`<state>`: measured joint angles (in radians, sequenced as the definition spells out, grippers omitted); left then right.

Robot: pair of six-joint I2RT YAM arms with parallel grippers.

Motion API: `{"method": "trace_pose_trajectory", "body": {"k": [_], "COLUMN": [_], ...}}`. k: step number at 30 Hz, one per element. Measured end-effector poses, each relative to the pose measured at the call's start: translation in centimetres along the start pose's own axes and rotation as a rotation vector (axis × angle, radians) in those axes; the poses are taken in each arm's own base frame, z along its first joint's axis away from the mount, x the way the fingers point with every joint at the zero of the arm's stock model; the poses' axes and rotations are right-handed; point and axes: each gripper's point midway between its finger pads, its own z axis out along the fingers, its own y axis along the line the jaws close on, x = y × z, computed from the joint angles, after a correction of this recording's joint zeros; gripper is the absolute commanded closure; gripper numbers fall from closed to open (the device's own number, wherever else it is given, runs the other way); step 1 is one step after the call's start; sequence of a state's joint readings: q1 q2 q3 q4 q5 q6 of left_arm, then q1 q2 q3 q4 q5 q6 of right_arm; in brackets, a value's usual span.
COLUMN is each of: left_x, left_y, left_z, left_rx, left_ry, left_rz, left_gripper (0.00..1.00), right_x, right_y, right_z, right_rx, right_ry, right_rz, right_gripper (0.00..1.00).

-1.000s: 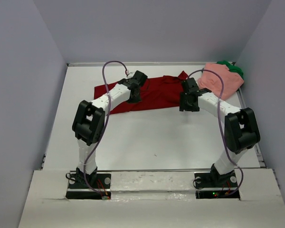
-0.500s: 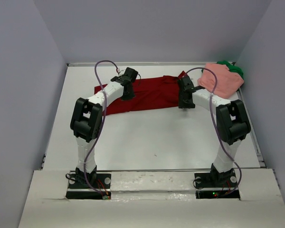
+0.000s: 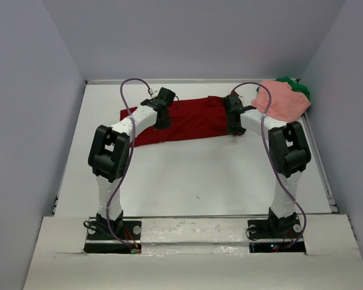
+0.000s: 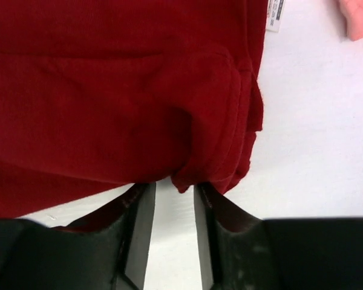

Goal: Fold and stack the t-shirts
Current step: Fold the tshirt

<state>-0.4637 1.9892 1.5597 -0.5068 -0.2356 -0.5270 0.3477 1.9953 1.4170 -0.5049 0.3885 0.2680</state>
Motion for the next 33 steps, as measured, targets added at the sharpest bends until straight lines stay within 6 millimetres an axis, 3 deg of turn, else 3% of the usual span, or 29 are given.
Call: {"method": "trace_pose_trajectory", "body": {"k": [5, 15, 19, 21, 24, 26, 33], "left_x": [-0.5, -0.5, 0.3, 2.0, 3.6, 4.4, 4.1], "left_y": [0.0, -0.3, -0.3, 0.1, 0.3, 0.2, -0.6], "left_z": [-1.1, -1.3, -0.5, 1.0, 2.3, 3.0, 3.3], "left_rx": [0.015, 0.036, 0.025, -0.004, -0.019, -0.02, 0.02], "left_ry": [-0.022, -0.021, 0.008, 0.061, 0.118, 0.151, 0.178], "left_rz": [-0.005, -0.012, -0.016, -0.01, -0.01, -0.012, -0.047], "left_gripper": [1.0, 1.0, 1.0, 1.0, 1.0, 1.0, 1.0], "right_x": [-0.7, -0.6, -1.0, -2.0, -2.6, -2.7, -2.5], "right_y": [-0.2, -2.9, -4.4, -5.1, -5.2, -5.3, -5.4], "right_z": [0.0, -0.3, -1.0, -1.6, -1.9, -2.0, -2.1], "right_rx": [0.022, 0.193, 0.278, 0.32, 0.331, 0.333, 0.337], "right_ry": [-0.018, -0.04, -0.052, -0.079, -0.09, -0.092, -0.082], "right_rz": [0.032, 0.124, 0.158, 0.184, 0.192, 0.194, 0.187], "right_gripper": [0.84, 0.86, 0.88, 0.89, 1.0, 1.0, 1.0]}}
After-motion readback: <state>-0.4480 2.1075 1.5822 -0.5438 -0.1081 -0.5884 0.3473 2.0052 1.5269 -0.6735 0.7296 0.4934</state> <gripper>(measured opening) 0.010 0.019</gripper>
